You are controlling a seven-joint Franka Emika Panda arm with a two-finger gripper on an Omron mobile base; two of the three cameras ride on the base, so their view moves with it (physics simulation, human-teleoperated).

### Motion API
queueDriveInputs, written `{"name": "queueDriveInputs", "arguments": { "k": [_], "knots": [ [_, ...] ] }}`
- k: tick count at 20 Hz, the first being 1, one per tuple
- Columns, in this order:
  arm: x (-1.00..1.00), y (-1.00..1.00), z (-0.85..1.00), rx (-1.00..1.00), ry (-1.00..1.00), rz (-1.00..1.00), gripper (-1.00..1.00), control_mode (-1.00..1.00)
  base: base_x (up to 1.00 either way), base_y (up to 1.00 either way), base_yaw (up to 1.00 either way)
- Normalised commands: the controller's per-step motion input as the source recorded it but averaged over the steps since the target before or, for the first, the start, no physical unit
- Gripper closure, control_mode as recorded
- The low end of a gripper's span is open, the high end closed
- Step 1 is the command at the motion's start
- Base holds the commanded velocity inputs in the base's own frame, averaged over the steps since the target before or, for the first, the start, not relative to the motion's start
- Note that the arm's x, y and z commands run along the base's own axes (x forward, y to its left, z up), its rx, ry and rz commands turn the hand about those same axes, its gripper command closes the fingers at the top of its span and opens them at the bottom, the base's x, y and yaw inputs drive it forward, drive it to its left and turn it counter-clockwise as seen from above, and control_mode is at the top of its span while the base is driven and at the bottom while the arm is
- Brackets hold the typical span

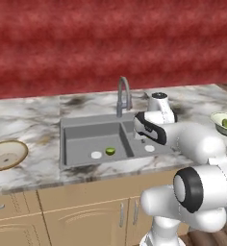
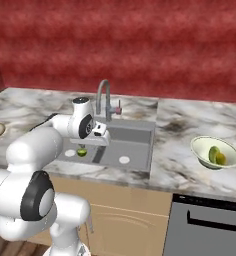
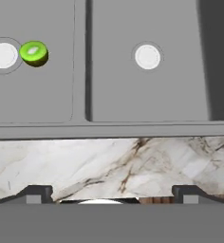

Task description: Pick the mangos from the cabinet and place them in one bowl. Pick the kiwi from the sink and place it in the other bowl.

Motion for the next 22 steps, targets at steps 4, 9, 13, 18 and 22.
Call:
{"name": "queueDriveInputs", "arguments": {
  "k": [4,9,13,18,22],
  "knots": [
    [0.00,0.00,0.00,0.00,0.00,0.00,-1.00,1.00,0.00,0.55,0.02],
    [0.00,0.00,0.00,0.00,0.00,0.00,-1.00,1.00,0.00,0.55,0.00],
    [0.00,0.00,0.00,0.00,0.00,0.00,-1.00,1.00,0.01,0.54,0.00],
    [0.00,0.00,0.00,0.00,0.00,0.00,-1.00,1.00,0.04,0.42,0.00],
    [0.00,0.00,0.00,0.00,0.00,0.00,-1.00,1.00,0.01,0.17,-0.01]
  ]
}}
